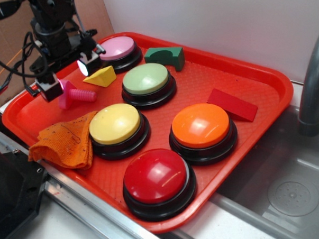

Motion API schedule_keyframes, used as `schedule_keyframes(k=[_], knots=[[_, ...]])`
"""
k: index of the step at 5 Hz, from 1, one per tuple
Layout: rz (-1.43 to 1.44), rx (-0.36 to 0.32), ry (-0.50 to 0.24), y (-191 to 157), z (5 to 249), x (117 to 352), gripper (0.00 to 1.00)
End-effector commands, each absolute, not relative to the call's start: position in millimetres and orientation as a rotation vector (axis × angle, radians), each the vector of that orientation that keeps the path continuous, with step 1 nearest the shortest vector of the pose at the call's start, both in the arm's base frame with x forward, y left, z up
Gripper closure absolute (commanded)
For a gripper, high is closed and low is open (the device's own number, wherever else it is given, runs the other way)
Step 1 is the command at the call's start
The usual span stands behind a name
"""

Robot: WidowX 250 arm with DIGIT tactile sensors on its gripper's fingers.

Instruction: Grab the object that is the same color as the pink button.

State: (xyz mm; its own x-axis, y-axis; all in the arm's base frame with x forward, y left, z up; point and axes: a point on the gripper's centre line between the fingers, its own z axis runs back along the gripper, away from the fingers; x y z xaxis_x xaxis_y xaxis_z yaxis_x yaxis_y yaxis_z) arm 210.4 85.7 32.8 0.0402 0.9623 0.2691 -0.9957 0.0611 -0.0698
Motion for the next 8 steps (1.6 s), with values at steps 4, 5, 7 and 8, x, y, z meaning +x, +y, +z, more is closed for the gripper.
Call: schedule_keyframes(k=[4, 5, 7, 8], knots=[[1.458, 0.157, -0.213, 122, 11, 202, 1.00], [1.395, 0.157, -0.224, 120, 18, 203, 1.00], [1.090, 0.088, -0.247, 109, 66, 209, 1.00], [0.911, 0.020, -0.231, 90, 94, 208, 1.00]])
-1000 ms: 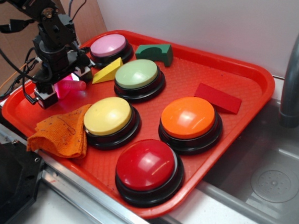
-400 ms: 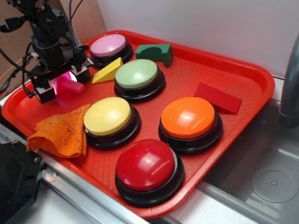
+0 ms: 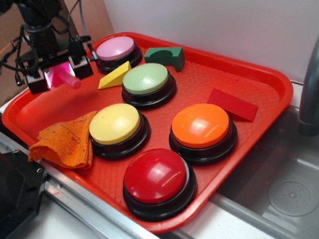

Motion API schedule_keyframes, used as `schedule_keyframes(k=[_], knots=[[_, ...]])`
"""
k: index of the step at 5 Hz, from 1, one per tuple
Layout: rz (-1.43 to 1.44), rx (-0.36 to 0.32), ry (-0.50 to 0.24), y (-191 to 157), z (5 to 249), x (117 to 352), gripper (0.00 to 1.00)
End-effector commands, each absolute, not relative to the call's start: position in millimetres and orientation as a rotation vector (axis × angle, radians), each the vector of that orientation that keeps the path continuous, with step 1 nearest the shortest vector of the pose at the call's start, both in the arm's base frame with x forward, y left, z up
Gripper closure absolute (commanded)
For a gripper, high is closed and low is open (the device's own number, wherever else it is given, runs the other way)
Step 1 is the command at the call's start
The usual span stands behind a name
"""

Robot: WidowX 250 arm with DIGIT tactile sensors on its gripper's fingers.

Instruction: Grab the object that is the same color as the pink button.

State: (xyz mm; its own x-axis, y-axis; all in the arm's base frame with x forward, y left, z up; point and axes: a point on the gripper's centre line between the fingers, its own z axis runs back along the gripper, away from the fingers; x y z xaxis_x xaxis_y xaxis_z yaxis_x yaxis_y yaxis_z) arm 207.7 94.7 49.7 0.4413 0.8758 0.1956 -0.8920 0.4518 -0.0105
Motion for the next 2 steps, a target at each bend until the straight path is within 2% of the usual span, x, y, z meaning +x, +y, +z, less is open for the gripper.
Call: schedule_keyframes(k=[1, 2], knots=[[0.669, -0.041, -0.154, 61, 130, 204, 1.00], [0.421, -0.094, -0.141, 43, 156, 194, 1.00]])
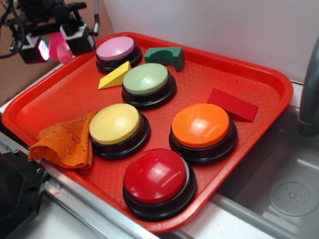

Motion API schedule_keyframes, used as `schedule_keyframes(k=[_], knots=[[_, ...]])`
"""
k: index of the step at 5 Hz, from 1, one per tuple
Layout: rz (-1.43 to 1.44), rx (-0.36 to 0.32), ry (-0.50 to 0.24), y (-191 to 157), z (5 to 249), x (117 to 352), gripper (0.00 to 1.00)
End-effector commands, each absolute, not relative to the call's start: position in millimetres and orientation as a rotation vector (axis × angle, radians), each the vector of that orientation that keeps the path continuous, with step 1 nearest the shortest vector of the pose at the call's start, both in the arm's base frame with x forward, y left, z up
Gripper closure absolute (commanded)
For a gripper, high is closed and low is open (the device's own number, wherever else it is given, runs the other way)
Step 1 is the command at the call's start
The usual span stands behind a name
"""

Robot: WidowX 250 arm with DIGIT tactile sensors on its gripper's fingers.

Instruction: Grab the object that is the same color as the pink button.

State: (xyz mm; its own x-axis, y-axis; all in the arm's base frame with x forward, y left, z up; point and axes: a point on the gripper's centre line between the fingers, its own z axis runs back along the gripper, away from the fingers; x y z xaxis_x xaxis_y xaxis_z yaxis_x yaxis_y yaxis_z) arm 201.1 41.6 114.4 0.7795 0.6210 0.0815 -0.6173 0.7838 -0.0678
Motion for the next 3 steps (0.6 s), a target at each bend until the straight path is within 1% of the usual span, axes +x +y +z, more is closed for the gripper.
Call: schedule_keyframes(k=[1, 2, 3], knots=[[0.172, -0.097, -0.106, 39.6, 165.4, 187.7, 1.00], [0.193, -0.039, -0.123, 37.5, 158.3, 185.1, 1.00], [0.320, 0.006, -0.167, 42.1, 158.2, 181.9, 1.00]])
